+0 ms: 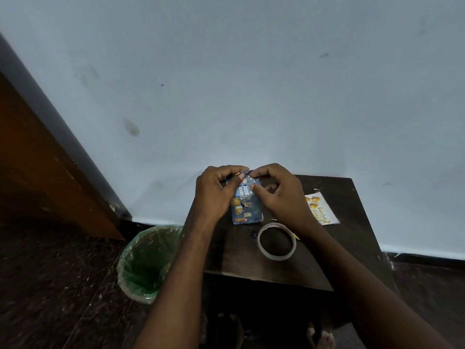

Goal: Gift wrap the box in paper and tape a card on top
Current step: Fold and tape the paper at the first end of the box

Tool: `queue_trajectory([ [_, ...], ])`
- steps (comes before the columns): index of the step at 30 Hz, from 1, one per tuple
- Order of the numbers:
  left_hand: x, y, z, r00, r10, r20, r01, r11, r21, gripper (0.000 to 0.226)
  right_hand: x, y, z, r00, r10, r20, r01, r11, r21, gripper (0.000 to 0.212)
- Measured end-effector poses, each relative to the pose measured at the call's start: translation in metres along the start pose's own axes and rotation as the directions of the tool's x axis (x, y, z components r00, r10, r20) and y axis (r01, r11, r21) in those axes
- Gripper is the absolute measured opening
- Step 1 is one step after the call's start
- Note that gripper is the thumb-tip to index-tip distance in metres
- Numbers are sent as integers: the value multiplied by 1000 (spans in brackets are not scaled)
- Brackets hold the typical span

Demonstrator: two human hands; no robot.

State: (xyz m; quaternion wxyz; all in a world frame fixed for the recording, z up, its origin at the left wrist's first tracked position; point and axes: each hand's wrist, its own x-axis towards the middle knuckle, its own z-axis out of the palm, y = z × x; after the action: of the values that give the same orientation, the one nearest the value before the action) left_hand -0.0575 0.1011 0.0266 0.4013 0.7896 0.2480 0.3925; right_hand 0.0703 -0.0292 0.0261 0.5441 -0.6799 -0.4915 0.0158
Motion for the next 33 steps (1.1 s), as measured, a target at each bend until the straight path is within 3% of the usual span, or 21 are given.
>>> queue_trajectory([
  [6, 1, 1, -2, 1000, -6, 15, 7, 999, -34, 14, 1, 4, 4, 999, -15, -41, 13, 999, -53, 13],
  [14, -3, -1, -15, 997, 23, 80, -25, 999, 26, 23, 2, 7, 5, 976, 212, -49, -197, 957, 214, 19],
  [20, -7, -2, -18, 998, 7, 55, -5, 999, -35, 19, -3, -3, 11, 974, 207, -91, -177, 949, 262, 19],
  [24, -8, -3, -17, 998, 28, 53, -26, 999, -43, 17, -1, 2, 5, 989, 145, -32, -137, 974, 179, 34],
  [33, -8, -5, -21, 992, 93, 83, -91, 996, -24, 18, -4, 3, 4, 995, -81, -55, 74, 990, -118, 24],
])
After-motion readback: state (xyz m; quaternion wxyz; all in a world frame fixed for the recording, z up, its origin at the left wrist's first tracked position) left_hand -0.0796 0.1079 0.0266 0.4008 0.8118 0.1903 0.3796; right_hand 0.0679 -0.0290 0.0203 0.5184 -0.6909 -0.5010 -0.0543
